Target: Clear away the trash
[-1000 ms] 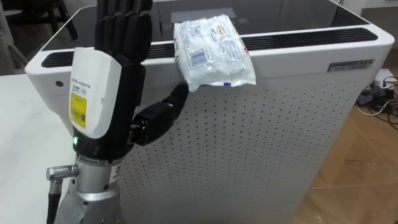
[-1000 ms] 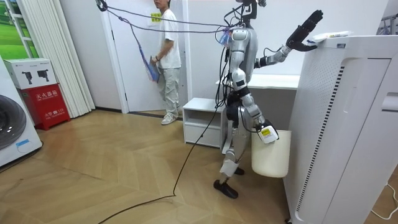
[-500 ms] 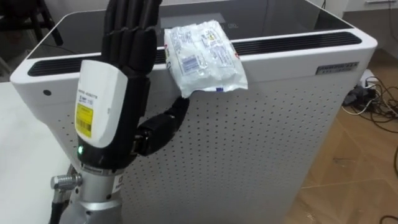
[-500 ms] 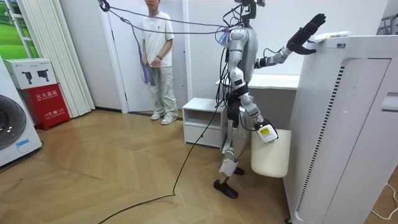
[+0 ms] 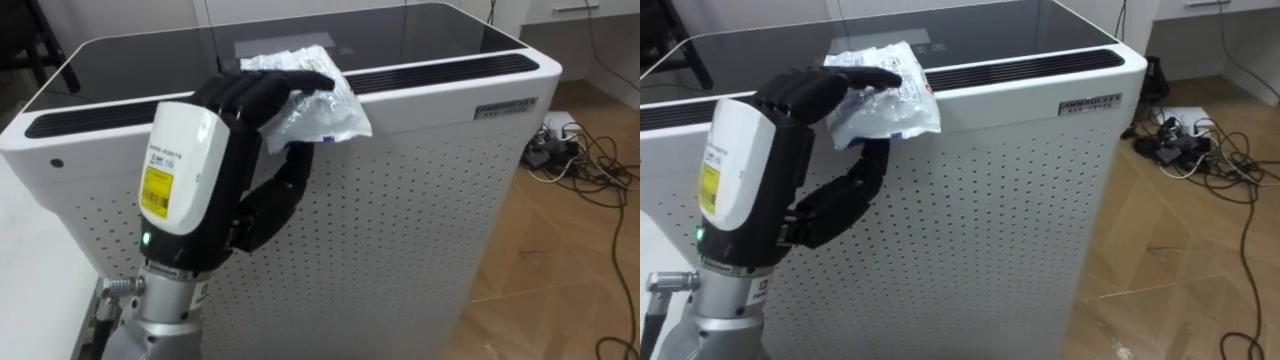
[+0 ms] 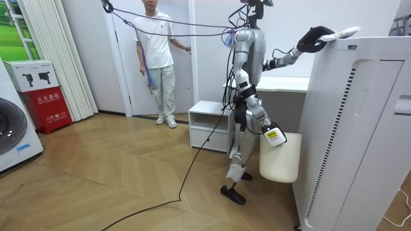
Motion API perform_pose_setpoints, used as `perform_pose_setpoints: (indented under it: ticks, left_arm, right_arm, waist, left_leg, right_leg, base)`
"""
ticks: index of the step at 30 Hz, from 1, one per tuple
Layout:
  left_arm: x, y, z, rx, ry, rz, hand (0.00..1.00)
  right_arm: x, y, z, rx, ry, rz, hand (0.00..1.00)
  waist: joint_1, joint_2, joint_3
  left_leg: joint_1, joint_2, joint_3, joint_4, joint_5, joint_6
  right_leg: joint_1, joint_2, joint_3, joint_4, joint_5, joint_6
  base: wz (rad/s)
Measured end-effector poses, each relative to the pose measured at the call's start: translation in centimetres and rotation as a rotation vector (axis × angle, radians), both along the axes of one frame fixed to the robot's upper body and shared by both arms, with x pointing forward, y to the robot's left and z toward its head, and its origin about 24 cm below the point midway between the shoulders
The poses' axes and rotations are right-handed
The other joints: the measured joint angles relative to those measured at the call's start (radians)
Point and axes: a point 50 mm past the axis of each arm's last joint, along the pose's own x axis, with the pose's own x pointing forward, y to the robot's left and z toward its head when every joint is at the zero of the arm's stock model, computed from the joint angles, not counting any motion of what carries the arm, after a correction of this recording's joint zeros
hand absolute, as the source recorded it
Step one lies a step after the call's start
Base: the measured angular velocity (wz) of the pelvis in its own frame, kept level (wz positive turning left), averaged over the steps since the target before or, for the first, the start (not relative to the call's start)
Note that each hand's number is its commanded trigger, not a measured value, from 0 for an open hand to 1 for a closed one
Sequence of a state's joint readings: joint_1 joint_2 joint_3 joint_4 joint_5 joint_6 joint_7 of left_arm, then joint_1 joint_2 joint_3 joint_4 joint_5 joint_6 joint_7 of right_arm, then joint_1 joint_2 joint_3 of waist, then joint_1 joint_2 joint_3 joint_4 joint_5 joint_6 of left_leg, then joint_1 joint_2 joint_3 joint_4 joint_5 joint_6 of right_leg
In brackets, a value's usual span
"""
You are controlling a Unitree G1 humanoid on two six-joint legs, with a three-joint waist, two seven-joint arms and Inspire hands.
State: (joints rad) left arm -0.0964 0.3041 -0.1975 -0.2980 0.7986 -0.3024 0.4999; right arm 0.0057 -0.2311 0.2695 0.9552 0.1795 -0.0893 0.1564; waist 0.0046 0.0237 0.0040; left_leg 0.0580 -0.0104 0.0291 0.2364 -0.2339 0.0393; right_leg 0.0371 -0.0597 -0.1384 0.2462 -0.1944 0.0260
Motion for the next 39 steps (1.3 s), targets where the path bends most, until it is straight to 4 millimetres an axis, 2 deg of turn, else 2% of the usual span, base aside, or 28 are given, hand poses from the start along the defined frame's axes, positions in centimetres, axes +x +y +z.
perform_pose_setpoints:
  ticks: [5, 12, 15, 18, 22, 26, 31, 35, 39]
  left_arm:
    - [0.0, -0.2, 1.0, -0.014, -0.056, -0.011, 1.0]
    - [0.0, -0.2, 1.2, -0.016, -0.067, -0.013, 1.0]
    - [0.0, -0.3, 1.2, -0.018, -0.067, -0.019, 1.0]
    - [-0.1, -0.1, 1.4, -0.094, -0.037, -0.061, 1.0]
    - [-0.7, -0.2, 2.5, -0.313, 0.041, -0.223, 1.0]
    - [-0.7, -0.3, 3.0, -0.603, 0.177, -0.47, 1.0]
    - [-0.7, -0.9, 3.3, -0.774, 0.313, -0.748, 1.0]
    - [-0.8, -2.2, 3.0, -0.91, 0.489, -1.06, 1.0]
    - [-1.0, -3.5, 2.5, -0.952, 0.622, -1.252, 1.0]
  right_arm:
    - [0.0, 0.0, 0.0, -0.006, 0.0, 0.01, 1.0]
    - [0.0, 0.0, 0.0, -0.005, -0.001, 0.01, 1.0]
    - [0.1, 0.1, 0.1, -0.004, -0.004, 0.012, 1.0]
    - [0.5, 0.3, 0.3, 0.009, -0.023, 0.023, 1.0]
    - [0.8, 0.4, 0.5, 0.021, -0.031, 0.03, 1.0]
    - [1.4, 1.3, 0.8, 0.034, -0.059, 0.069, 1.0]
    - [1.8, 2.0, 0.8, 0.05, -0.067, 0.102, 1.0]
    - [1.8, 2.3, 0.8, 0.066, -0.069, 0.095, 1.0]
    - [1.8, 2.6, 0.7, 0.073, -0.054, 0.101, 1.0]
  waist:
    - [0.002, -0.001, 0.0001]
    - [0.005, -0.002, 0.0009]
    - [0.002, -0.003, 0.0039]
    - [0.003, -0.001, 0.0032]
    - [0.005, 0.001, 0.001]
    - [0.005, -0.009, 0.0048]
    - [0.002, -0.024, 0.0018]
    - [0.001, -0.024, 0.0018]
    - [-0.01, -0.018, 0.0008]
  left_leg:
    - [0.006, 0.0, 0.002, -0.009, 0.0, 0.0]
    - [0.012, 0.001, 0.01, -0.016, 0.0, 0.0]
    - [0.014, 0.003, 0.01, -0.017, 0.0, 0.0]
    - [0.016, 0.005, 0.009, -0.026, 0.001, -0.001]
    - [0.006, 0.005, 0.005, -0.03, 0.002, -0.003]
    - [0.003, 0.005, 0.0, -0.032, 0.004, -0.003]
    - [0.0, 0.005, -0.005, -0.031, 0.004, -0.003]
    - [-0.006, 0.004, -0.004, -0.029, 0.004, -0.003]
    - [-0.018, 0.005, -0.005, -0.019, 0.004, -0.003]
  right_leg:
    - [0.004, 0.001, 0.005, -0.01, 0.0, 0.0]
    - [0.006, 0.002, 0.01, -0.014, 0.0, 0.001]
    - [0.014, 0.005, 0.008, -0.023, 0.003, 0.002]
    - [0.014, 0.007, 0.006, -0.026, 0.005, 0.001]
    - [0.001, 0.008, 0.0, -0.027, 0.005, 0.0]
    - [-0.001, 0.007, -0.005, -0.028, 0.005, 0.001]
    - [-0.001, 0.007, -0.003, -0.03, 0.005, 0.0]
    - [-0.002, 0.006, -0.005, -0.036, 0.005, 0.0]
    - [-0.006, 0.008, -0.004, -0.041, 0.008, -0.001]
  base:
    - [-0.02]
    - [-0.02]
    - [0.01]
    - [0.0]
    - [0.02]
    - [0.0]
    - [0.04]
    - [0.01]
    - [0.01]
